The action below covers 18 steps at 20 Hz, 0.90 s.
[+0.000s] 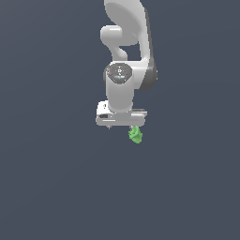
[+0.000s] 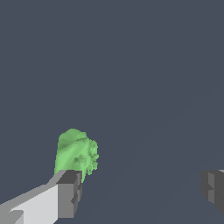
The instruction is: Pick up the object and move it to a goal position.
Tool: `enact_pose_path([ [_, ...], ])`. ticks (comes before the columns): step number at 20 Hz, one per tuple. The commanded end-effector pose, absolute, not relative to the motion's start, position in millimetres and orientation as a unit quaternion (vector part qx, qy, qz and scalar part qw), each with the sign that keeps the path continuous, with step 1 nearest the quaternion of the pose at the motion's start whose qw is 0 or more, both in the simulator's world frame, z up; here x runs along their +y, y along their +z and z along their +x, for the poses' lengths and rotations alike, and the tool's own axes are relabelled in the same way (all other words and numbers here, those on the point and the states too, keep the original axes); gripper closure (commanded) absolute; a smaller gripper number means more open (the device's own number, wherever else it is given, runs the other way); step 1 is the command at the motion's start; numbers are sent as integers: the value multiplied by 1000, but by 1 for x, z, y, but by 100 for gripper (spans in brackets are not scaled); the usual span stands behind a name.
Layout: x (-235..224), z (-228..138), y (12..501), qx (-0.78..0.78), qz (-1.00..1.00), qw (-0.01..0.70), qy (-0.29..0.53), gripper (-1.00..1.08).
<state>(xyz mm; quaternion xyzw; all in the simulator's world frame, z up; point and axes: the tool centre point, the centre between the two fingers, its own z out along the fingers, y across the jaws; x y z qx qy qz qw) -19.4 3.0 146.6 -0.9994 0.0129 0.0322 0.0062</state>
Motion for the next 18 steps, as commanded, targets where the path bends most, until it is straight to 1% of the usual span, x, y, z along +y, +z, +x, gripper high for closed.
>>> enact_pose_path([
  [1, 3, -19, 147, 13, -999, 6, 32, -92],
  [10, 24, -24, 138, 10, -999, 20, 46, -92],
  [18, 24, -24, 138, 10, -999, 20, 46, -92],
])
